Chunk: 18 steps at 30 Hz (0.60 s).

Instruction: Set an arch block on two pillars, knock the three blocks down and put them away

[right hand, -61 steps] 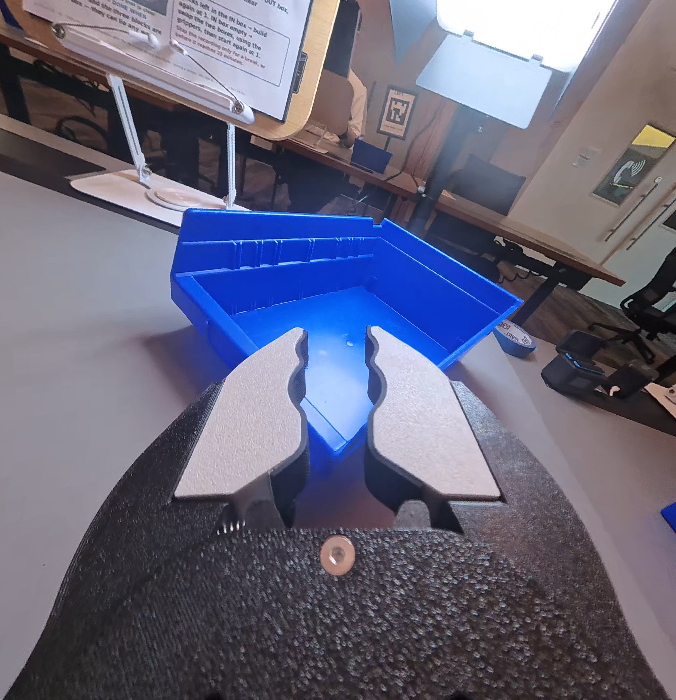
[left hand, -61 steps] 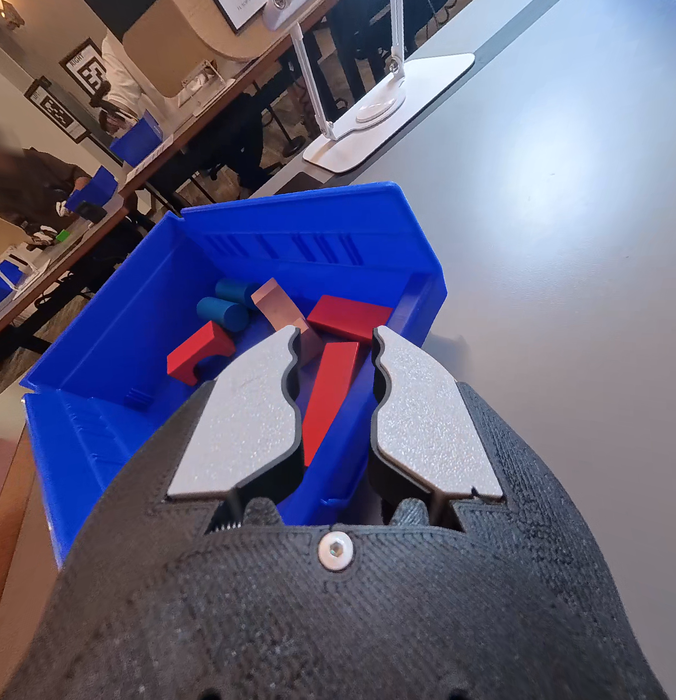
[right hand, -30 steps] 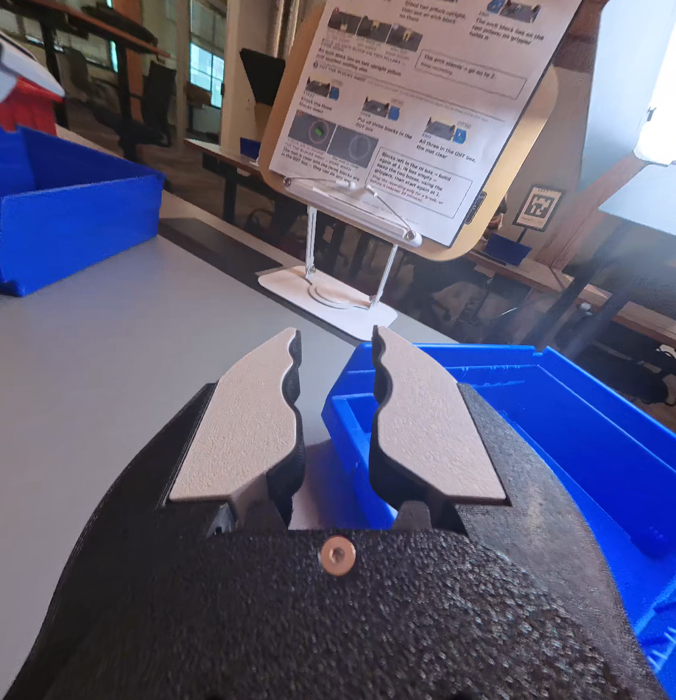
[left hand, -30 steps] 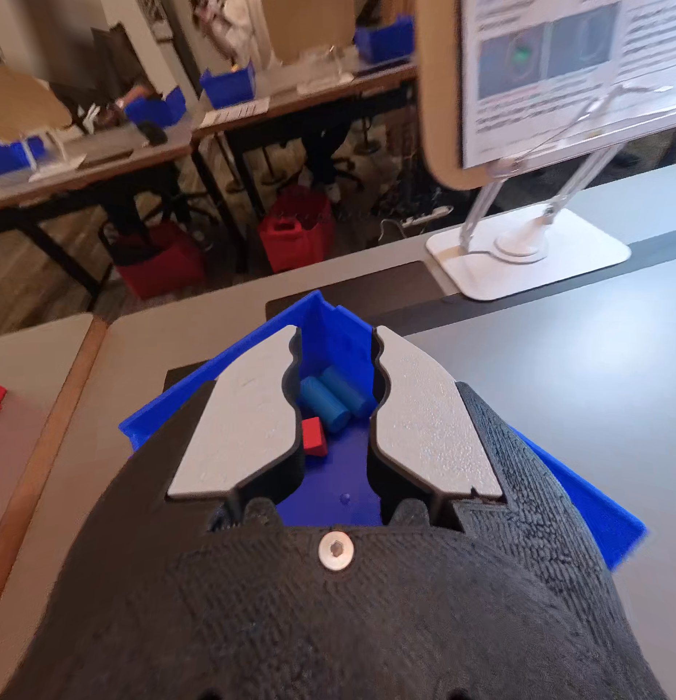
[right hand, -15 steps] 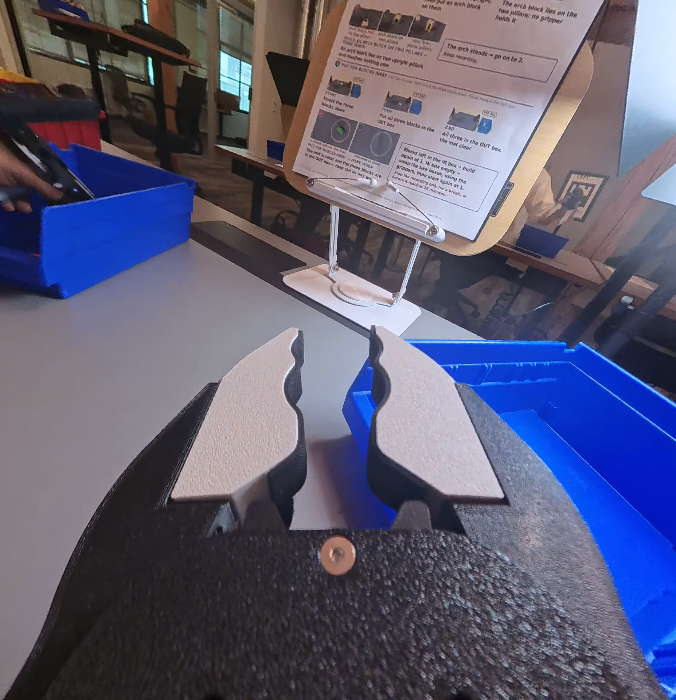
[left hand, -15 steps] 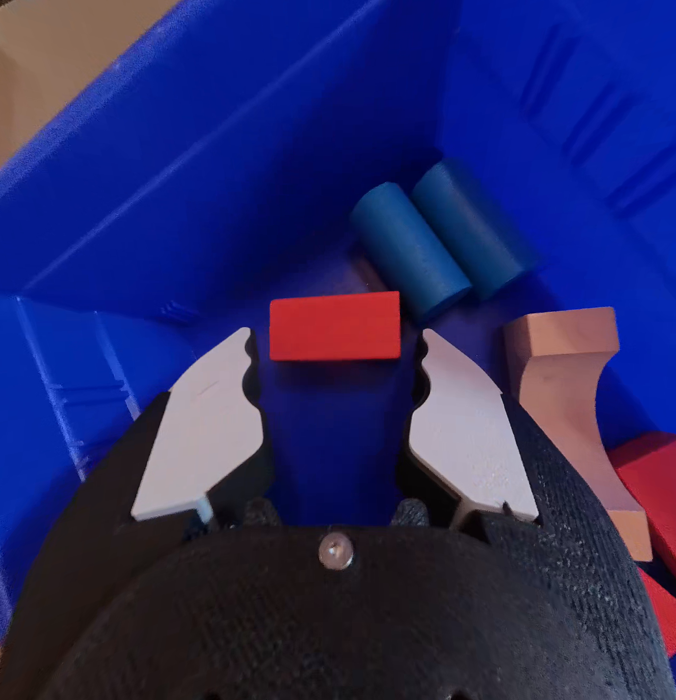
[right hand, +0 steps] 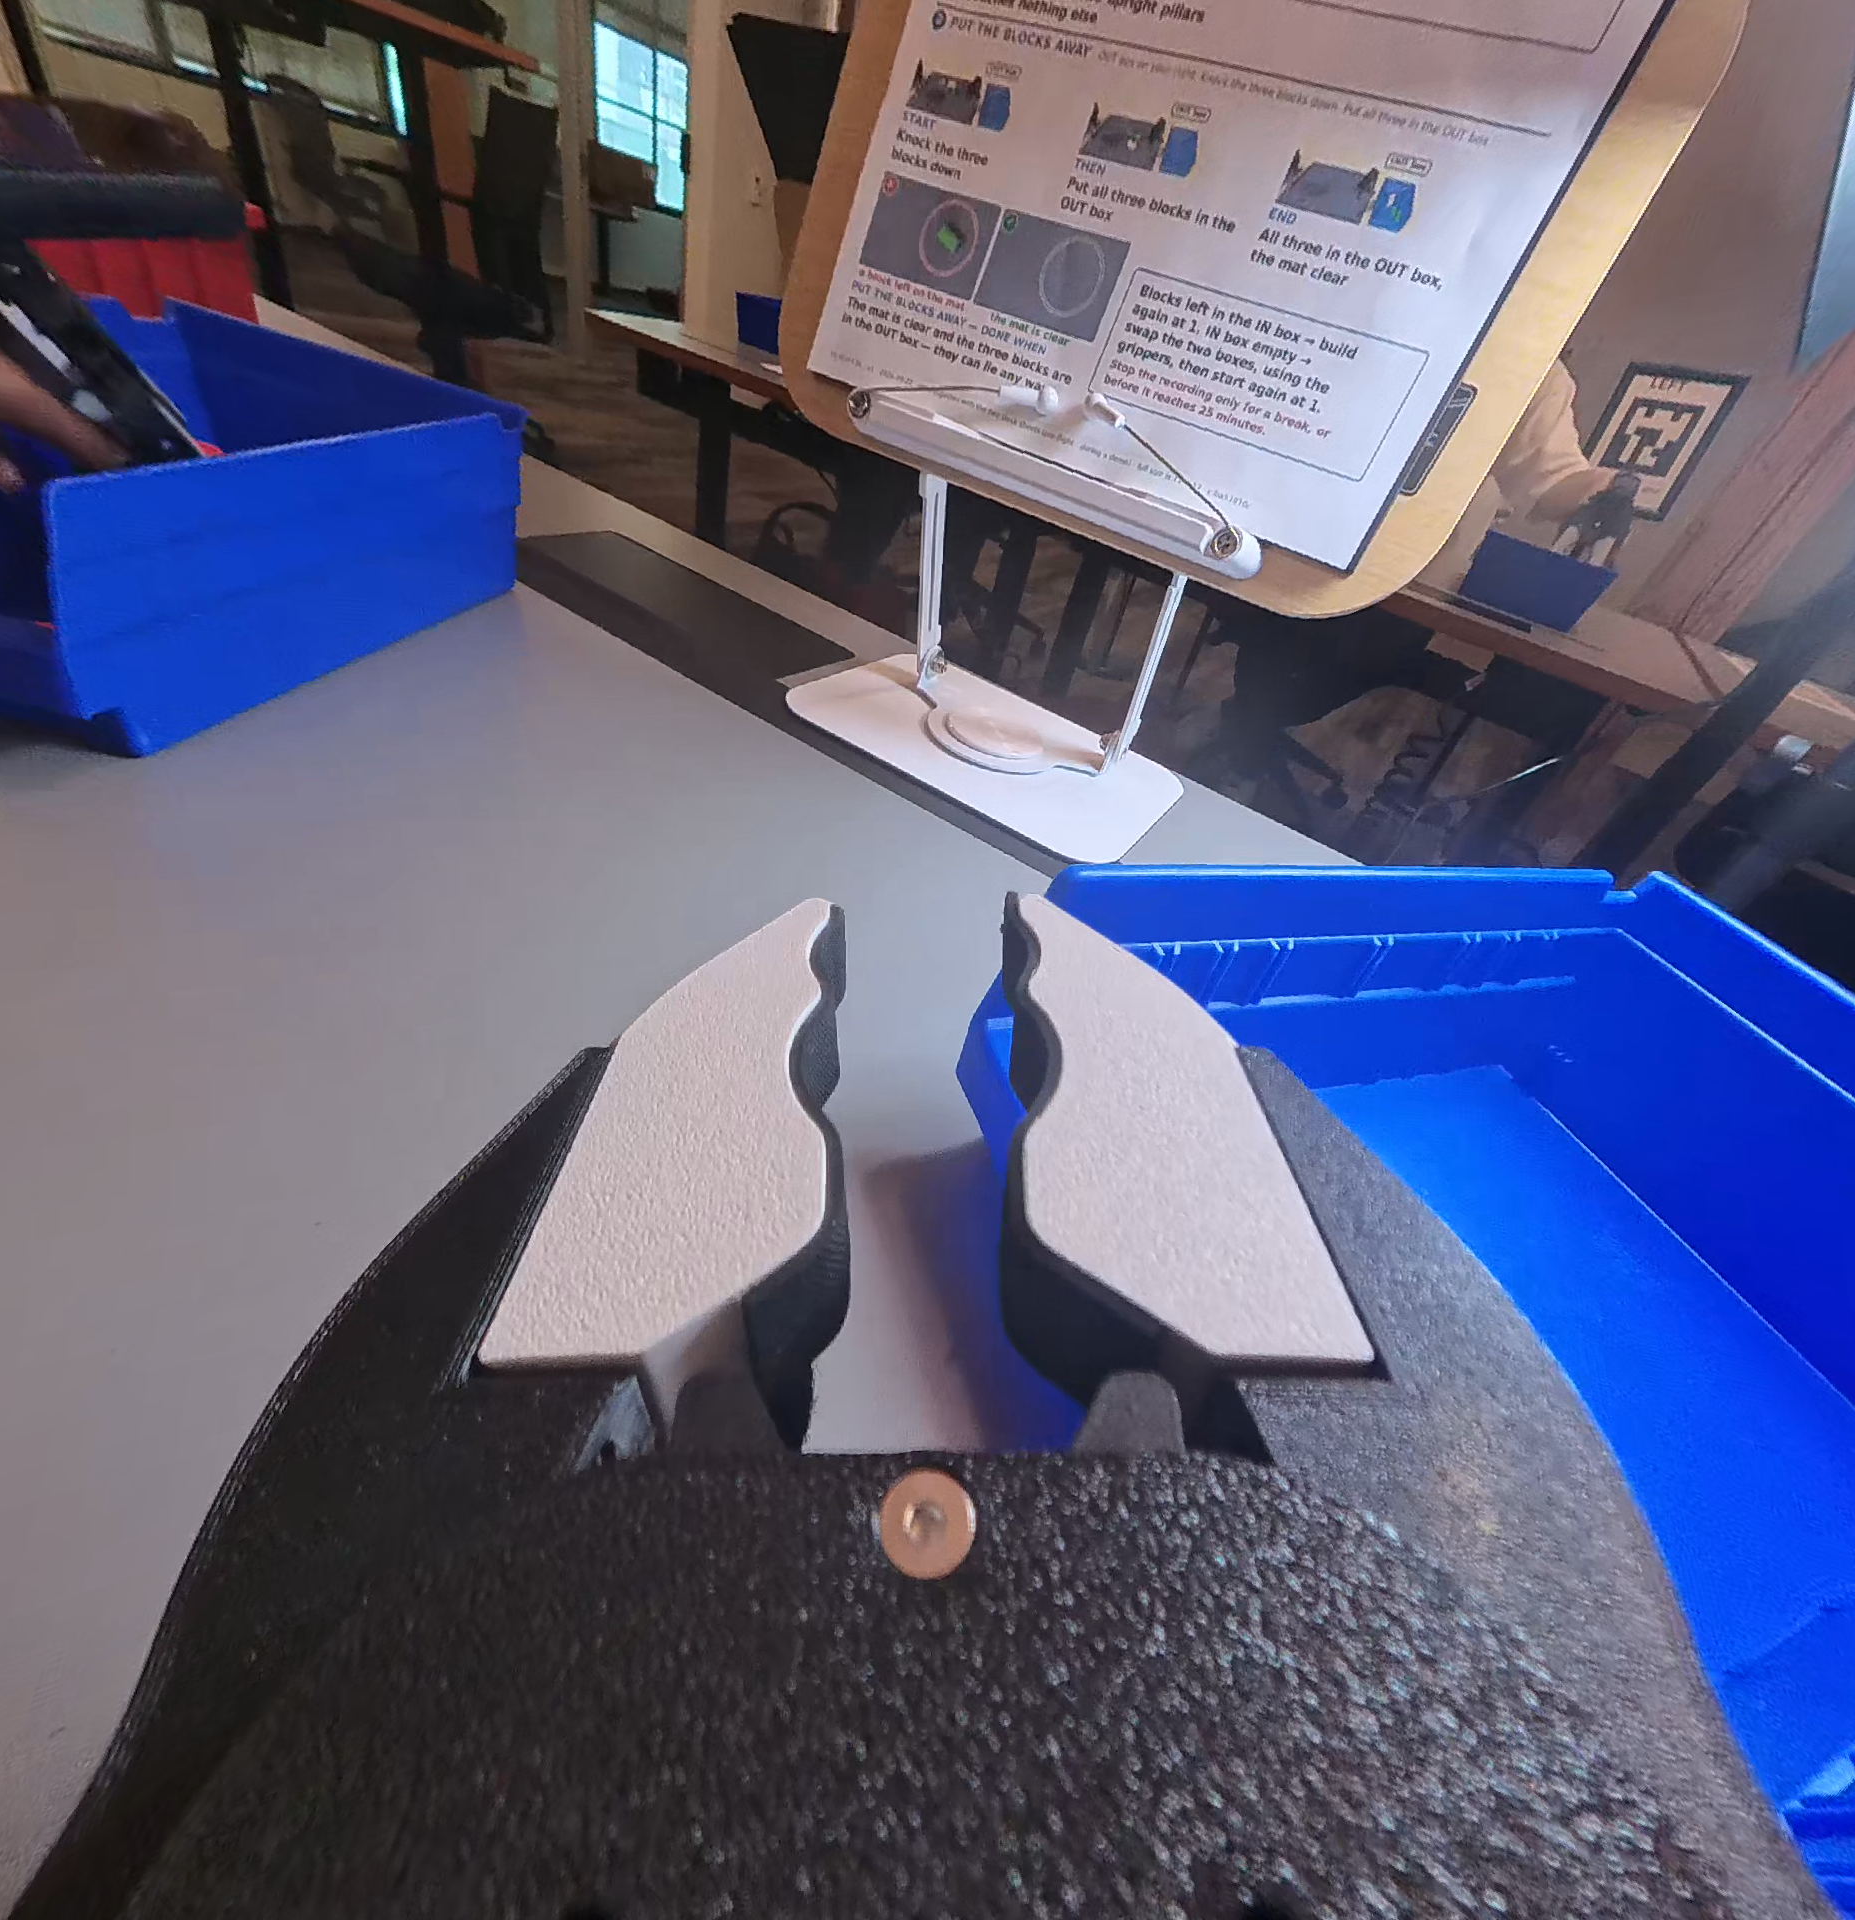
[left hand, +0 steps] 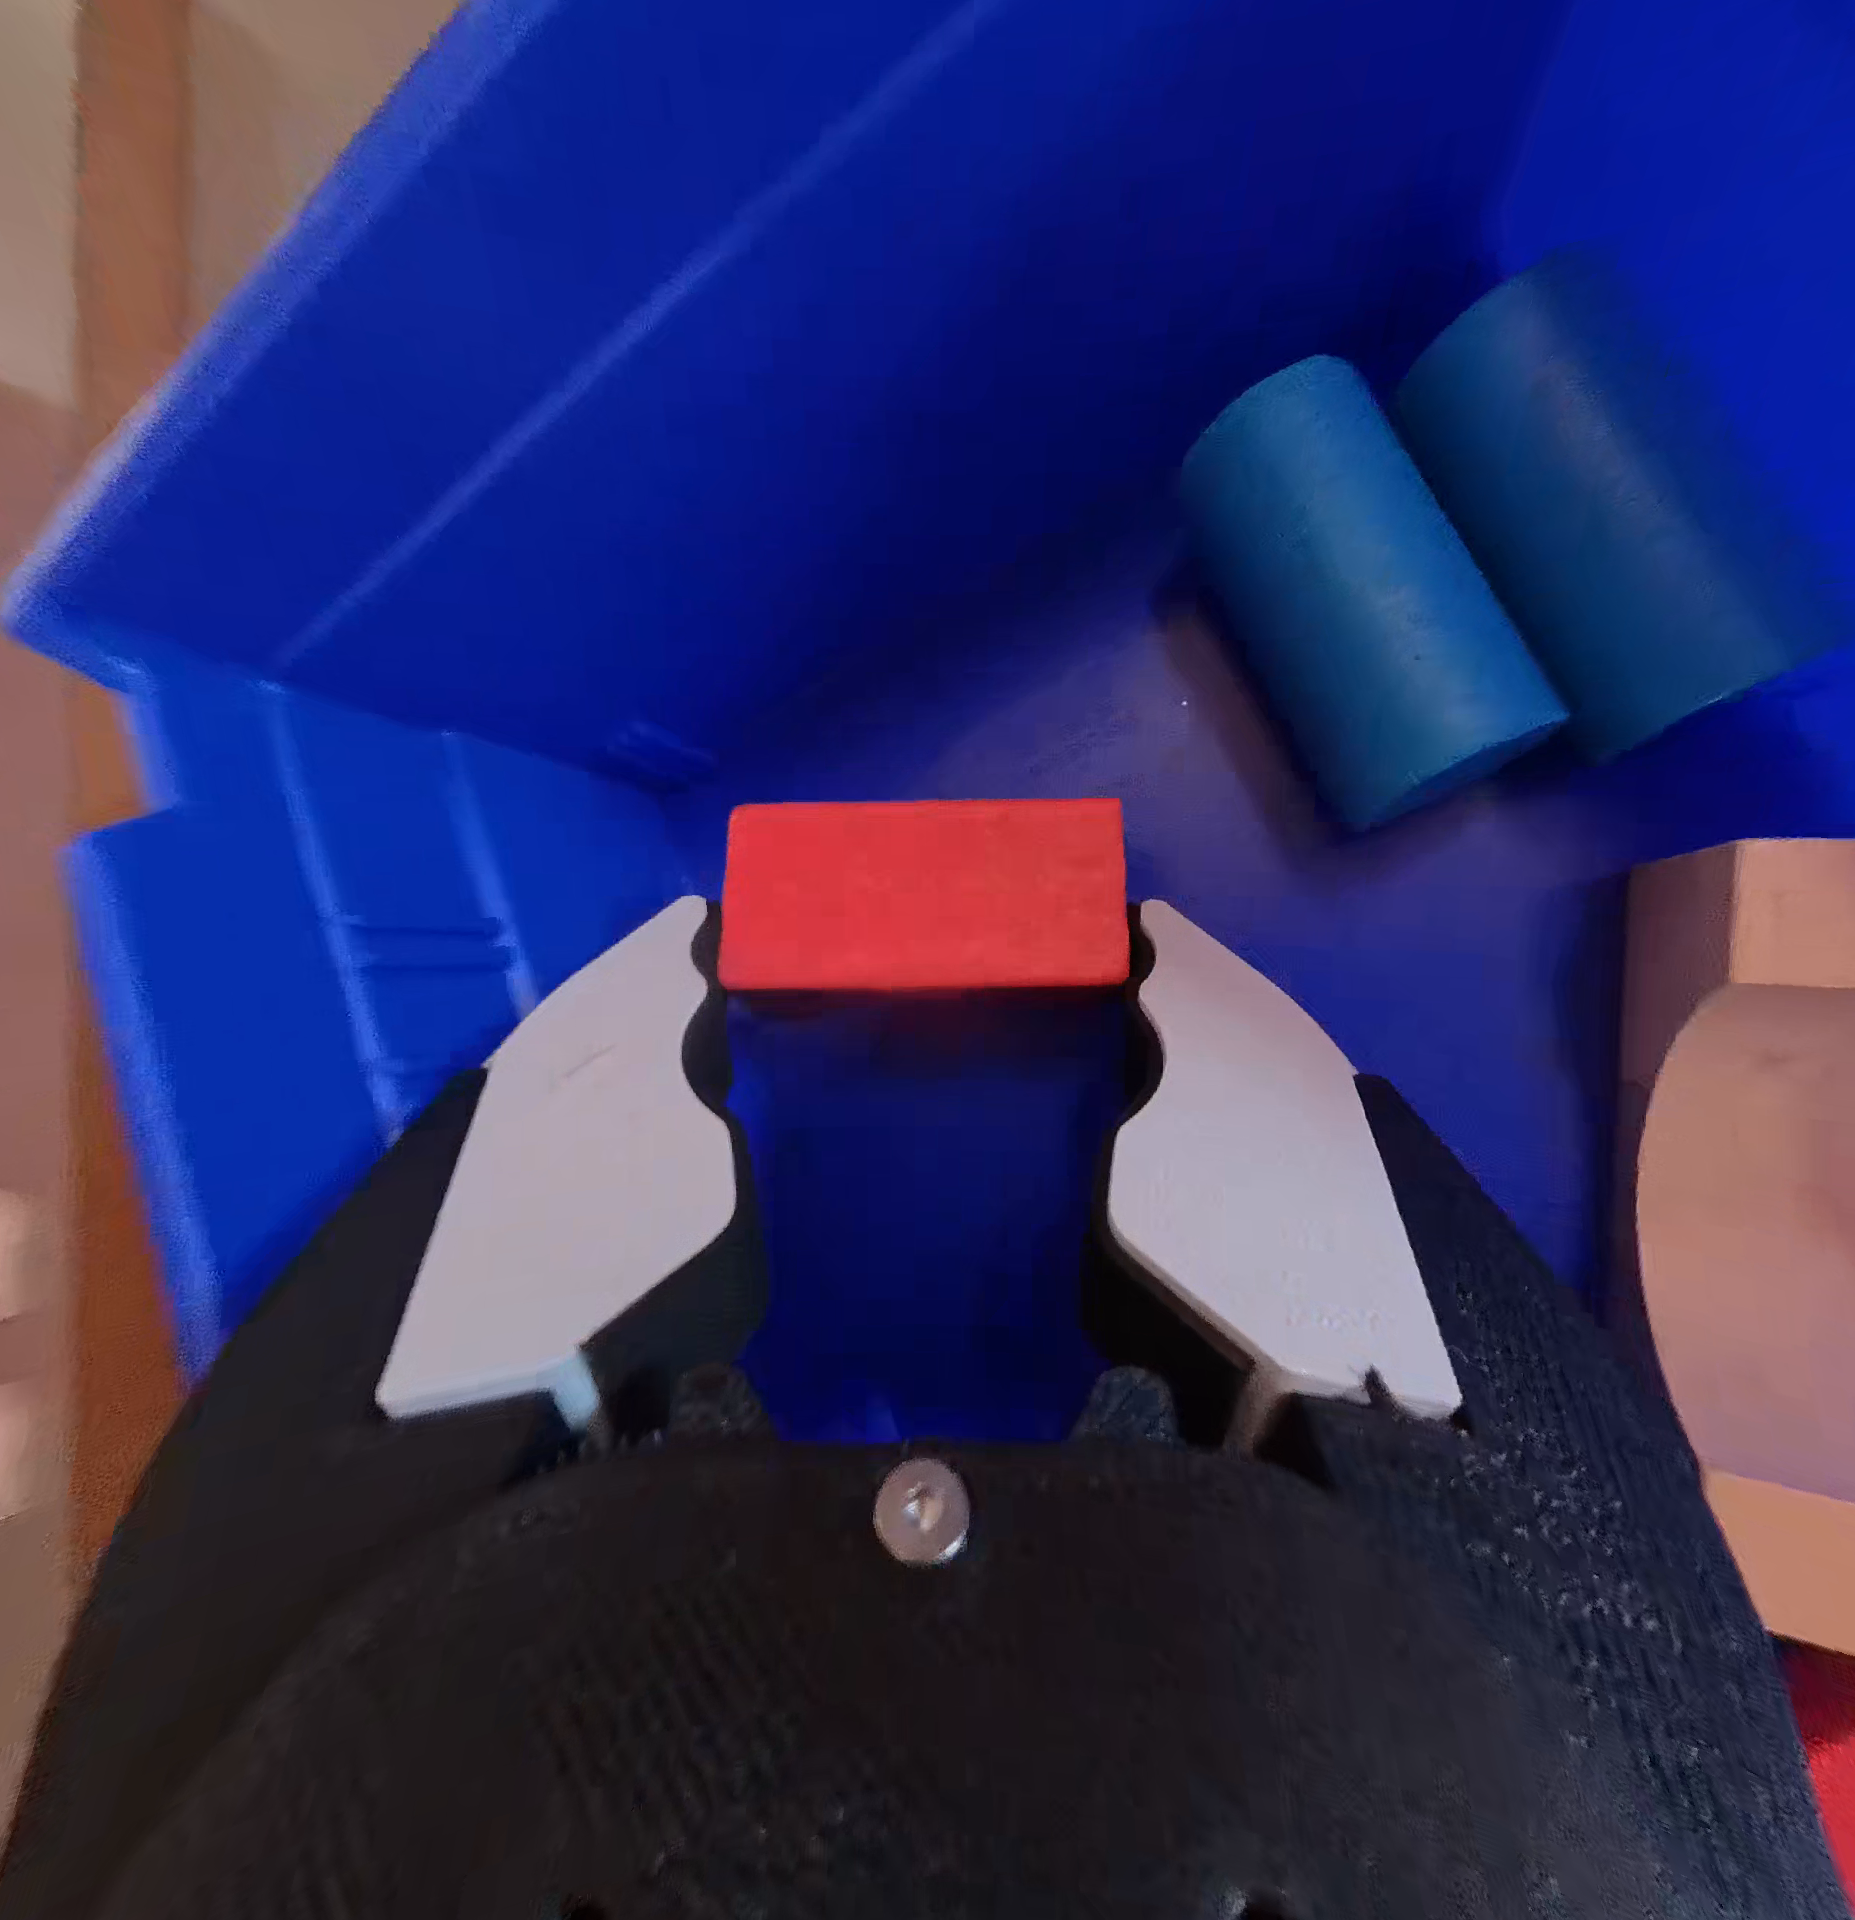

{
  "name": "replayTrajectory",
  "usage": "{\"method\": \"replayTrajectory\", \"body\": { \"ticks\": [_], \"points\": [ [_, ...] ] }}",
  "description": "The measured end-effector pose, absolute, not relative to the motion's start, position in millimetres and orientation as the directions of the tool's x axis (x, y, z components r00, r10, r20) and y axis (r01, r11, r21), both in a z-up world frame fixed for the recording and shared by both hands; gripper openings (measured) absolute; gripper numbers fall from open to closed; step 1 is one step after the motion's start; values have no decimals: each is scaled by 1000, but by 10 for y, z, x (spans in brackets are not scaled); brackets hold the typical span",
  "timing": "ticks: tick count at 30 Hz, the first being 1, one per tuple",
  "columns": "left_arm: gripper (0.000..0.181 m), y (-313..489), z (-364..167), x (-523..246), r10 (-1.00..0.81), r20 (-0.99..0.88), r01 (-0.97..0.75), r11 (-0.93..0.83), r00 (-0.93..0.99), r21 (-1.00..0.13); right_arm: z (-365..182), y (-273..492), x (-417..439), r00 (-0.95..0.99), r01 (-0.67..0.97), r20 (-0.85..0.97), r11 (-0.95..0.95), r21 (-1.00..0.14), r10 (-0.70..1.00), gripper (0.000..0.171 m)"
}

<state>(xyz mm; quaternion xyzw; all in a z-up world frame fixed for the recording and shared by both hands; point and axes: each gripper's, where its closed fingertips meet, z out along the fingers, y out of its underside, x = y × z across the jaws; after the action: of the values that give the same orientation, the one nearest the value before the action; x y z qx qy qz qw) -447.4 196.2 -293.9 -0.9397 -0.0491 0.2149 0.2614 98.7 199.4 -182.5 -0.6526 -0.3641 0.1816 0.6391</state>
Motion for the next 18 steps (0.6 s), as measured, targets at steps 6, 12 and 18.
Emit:
{"method": "replayTrajectory", "body": {
  "ticks": [6, 12, 18],
  "points": [
    [66, 2223, -2529, -4223, 195, -310, -73, -730, 931, -679, -1906, 2012, 967, 662, 252, 209, 49, -966, 720, 29],
    [62, 2532, -2731, -3835, 110, 120, 163, -664, 987, -730, -1953, 2015, 950, 656, 263, 201, 29, -964, 727, 29],
    [43, 2438, -2931, -4023, 96, -173, -39, -766, 980, -642, -2022, 2029, 940, 653, 265, 172, -9, -964, 738, 28]
  ]
}}
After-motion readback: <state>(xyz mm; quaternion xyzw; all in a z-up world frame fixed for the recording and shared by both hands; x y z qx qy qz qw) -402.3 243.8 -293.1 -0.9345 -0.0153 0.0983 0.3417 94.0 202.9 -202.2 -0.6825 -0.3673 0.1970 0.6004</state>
